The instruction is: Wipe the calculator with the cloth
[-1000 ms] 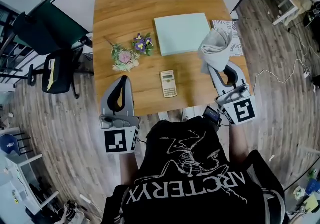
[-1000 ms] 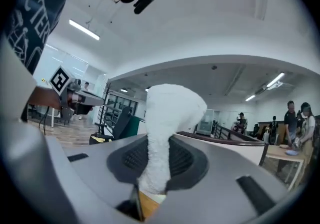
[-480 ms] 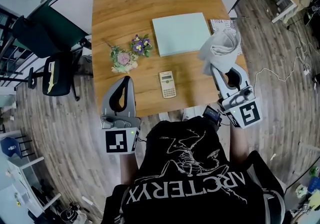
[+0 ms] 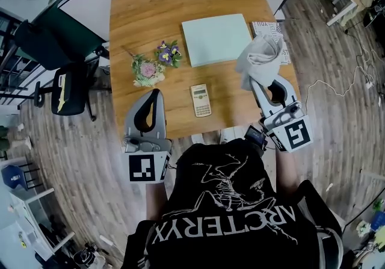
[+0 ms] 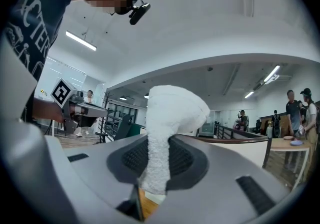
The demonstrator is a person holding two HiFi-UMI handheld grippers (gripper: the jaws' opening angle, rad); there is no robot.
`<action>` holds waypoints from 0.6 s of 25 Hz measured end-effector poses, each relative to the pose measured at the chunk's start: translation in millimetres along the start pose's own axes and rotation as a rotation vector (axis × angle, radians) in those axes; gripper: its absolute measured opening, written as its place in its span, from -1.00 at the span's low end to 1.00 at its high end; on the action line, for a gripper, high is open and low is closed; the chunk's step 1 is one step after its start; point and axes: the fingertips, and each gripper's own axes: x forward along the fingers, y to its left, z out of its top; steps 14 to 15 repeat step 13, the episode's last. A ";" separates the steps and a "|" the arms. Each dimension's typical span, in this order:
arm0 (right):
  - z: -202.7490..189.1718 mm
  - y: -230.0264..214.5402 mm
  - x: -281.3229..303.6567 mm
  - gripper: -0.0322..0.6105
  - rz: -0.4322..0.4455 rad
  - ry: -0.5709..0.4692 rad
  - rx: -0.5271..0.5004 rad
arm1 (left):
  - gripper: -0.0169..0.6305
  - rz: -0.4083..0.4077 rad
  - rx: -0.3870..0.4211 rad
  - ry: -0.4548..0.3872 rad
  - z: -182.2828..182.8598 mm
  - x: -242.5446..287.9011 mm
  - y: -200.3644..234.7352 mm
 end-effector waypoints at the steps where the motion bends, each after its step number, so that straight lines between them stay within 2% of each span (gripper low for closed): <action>1: -0.8 -0.4 -0.6 -0.62 -0.001 0.001 0.000 | -0.94 -0.003 0.002 -0.002 0.3 0.9 -1.6; 15: -1.5 5.3 2.8 -0.62 0.020 0.008 -0.033 | -0.94 -0.009 -0.006 0.006 -3.5 3.0 -2.4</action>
